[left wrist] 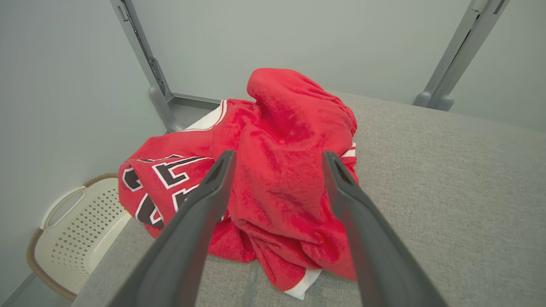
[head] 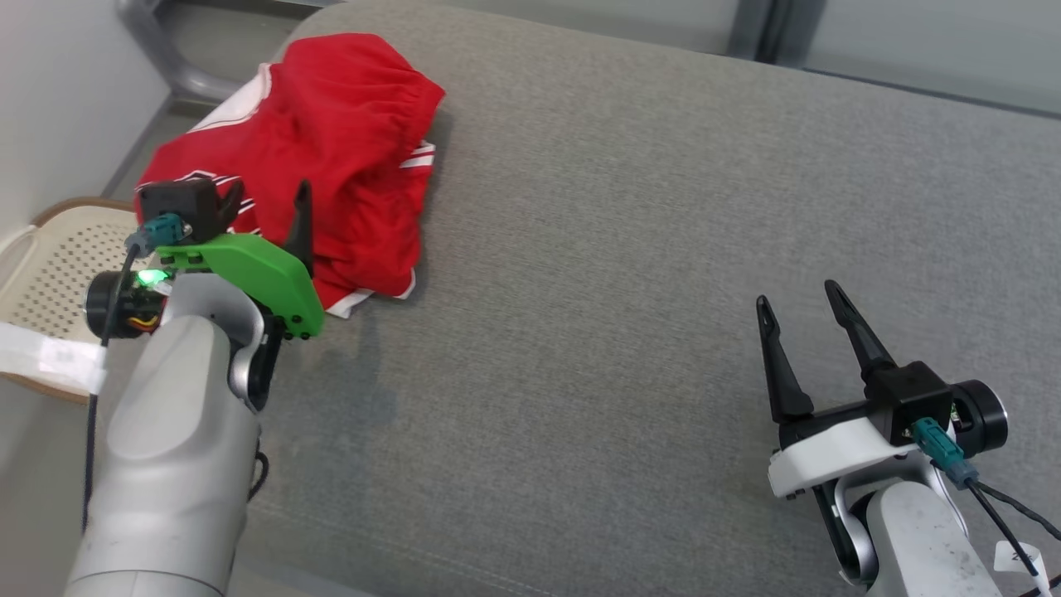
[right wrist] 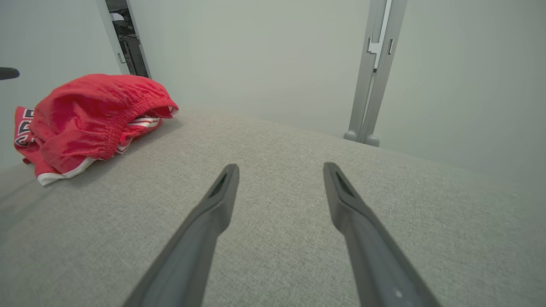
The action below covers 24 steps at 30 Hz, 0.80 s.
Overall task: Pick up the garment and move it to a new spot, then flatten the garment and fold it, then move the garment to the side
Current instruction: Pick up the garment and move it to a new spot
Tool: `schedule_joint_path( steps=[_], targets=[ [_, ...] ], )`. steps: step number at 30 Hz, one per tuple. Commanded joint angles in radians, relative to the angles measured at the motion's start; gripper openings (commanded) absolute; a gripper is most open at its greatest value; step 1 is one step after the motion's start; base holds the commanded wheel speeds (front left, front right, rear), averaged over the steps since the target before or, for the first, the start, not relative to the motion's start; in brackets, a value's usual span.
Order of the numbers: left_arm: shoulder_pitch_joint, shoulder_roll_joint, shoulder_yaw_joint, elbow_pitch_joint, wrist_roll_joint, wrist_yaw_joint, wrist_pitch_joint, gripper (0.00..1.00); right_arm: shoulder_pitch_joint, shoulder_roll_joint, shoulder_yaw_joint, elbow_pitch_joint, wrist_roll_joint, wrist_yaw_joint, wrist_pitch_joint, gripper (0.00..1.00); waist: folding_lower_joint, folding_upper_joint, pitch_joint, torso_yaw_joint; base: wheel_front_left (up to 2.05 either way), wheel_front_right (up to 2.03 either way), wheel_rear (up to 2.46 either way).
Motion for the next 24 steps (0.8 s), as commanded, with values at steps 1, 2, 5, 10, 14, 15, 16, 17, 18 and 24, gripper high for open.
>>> schedule_joint_path(
  steps=[1,2,5,10,14,15,16,17,18,24],
  targets=[
    [-0.031,0.021,-0.009,0.021,0.018,-0.001,0.001,1.0,-0.019,-0.004,-0.003,-0.009,-0.005,-0.001,-0.003,1.0,0.0,0.0,0.115,-0.13,0.0,0.0,0.0],
    [-0.04,0.027,-0.009,0.035,0.018,-0.002,0.006,1.0,-0.023,-0.004,-0.001,-0.011,-0.004,-0.001,-0.003,1.0,0.0,0.0,0.123,-0.144,0.0,0.0,0.0],
    [-0.074,0.057,-0.008,0.077,0.021,-0.002,0.013,1.0,-0.038,-0.004,0.002,-0.028,0.007,-0.001,-0.003,1.0,0.0,0.0,0.149,-0.19,0.0,0.0,0.0],
    [-0.108,0.098,-0.001,0.136,0.034,0.049,0.017,1.0,-0.033,-0.004,-0.003,-0.043,0.018,-0.001,-0.003,1.0,0.0,0.0,0.179,-0.242,0.0,0.0,0.0],
    [-0.126,0.127,0.009,0.178,0.037,0.107,0.031,1.0,-0.037,-0.004,-0.004,-0.047,0.025,-0.001,-0.003,1.0,0.0,0.0,0.191,-0.268,0.0,0.0,0.0],
    [-0.128,0.127,0.013,0.184,0.033,0.122,0.026,1.0,-0.037,-0.004,-0.007,-0.049,0.027,-0.001,-0.003,1.0,0.0,0.0,0.192,-0.27,0.0,0.0,0.0],
    [-0.131,0.131,0.018,0.187,0.028,0.131,0.022,1.0,-0.036,-0.004,-0.009,-0.049,0.026,-0.001,-0.003,1.0,0.0,0.0,0.192,-0.272,0.0,0.0,0.0],
    [-0.133,0.137,0.02,0.188,0.029,0.139,0.009,0.39,-0.035,-0.004,-0.011,-0.049,0.028,-0.001,-0.003,1.0,0.0,0.0,0.19,-0.272,0.0,0.0,0.0],
    [-0.135,0.139,0.019,0.188,0.031,0.141,0.0,0.0,-0.033,-0.004,-0.013,-0.048,0.028,-0.001,-0.003,1.0,0.0,0.0,0.188,-0.271,0.0,0.0,0.0],
    [-0.146,0.132,0.021,0.177,0.018,0.142,-0.062,0.0,-0.021,-0.004,-0.006,-0.037,0.043,-0.001,-0.003,1.0,0.0,0.0,0.144,-0.251,0.0,0.0,0.0]
  ],
)
